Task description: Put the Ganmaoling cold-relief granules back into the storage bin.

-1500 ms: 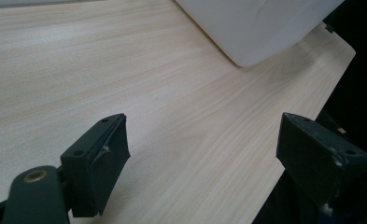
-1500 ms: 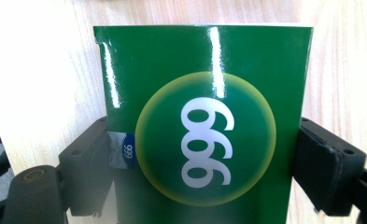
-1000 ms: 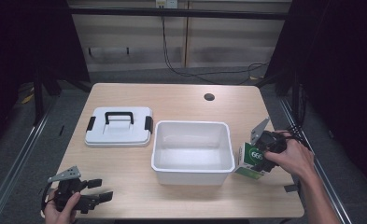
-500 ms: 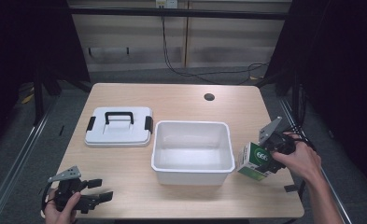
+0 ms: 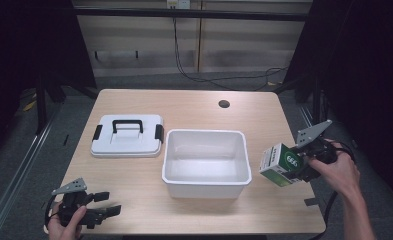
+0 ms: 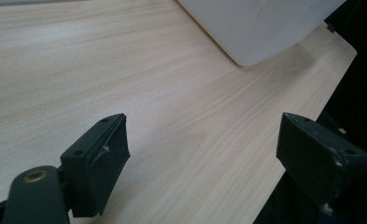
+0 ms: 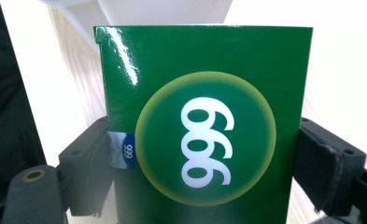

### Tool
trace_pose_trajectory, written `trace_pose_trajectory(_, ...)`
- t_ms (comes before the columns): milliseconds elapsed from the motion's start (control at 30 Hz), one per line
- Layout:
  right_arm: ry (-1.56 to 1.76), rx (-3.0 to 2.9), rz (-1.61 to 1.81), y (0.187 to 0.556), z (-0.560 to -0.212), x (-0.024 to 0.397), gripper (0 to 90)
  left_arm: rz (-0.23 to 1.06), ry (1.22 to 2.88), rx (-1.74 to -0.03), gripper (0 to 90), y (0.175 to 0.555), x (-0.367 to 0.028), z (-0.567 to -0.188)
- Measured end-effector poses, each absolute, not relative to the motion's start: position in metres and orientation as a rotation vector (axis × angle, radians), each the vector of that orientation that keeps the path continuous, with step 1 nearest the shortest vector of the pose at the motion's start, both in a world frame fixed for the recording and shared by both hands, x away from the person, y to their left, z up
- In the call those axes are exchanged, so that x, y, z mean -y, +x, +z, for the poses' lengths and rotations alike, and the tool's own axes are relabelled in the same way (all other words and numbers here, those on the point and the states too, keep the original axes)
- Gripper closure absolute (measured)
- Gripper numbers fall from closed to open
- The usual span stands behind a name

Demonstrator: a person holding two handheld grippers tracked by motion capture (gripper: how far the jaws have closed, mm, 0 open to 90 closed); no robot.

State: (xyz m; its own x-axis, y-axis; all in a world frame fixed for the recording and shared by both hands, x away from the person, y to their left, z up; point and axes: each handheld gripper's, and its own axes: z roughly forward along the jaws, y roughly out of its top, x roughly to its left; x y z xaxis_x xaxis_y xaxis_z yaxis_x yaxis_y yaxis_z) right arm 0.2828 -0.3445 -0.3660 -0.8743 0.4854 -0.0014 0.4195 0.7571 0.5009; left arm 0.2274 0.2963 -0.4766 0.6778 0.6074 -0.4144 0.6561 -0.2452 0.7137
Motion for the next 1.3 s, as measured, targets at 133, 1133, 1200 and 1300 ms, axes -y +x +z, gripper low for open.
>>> trace_pose_trajectory(133, 0.743, -2.752, 0.864, 0.280, -0.362, 0.348, 15.9, -0.061, 1.934, -0.986, 16.8, 0.227, -0.296, -0.476)
trace_pose_trajectory(1133, 0.728, -2.581, 1.073, 0.277, -0.316, 0.359, 15.8, -0.057, 1.937, -0.981, 16.8, 0.227, -0.296, -0.476)
trace_pose_trajectory(1200, 0.720, -2.585, 1.074, 0.277, -0.314, 0.358, 15.8, -0.059, 1.937, -0.982, 16.8, 0.227, -0.296, -0.476)
trace_pose_trajectory(1300, 0.689, -2.586, 1.096, 0.280, -0.310, 0.352, 15.9, -0.056, 1.935, -0.981, 16.8, 0.227, -0.297, -0.476)
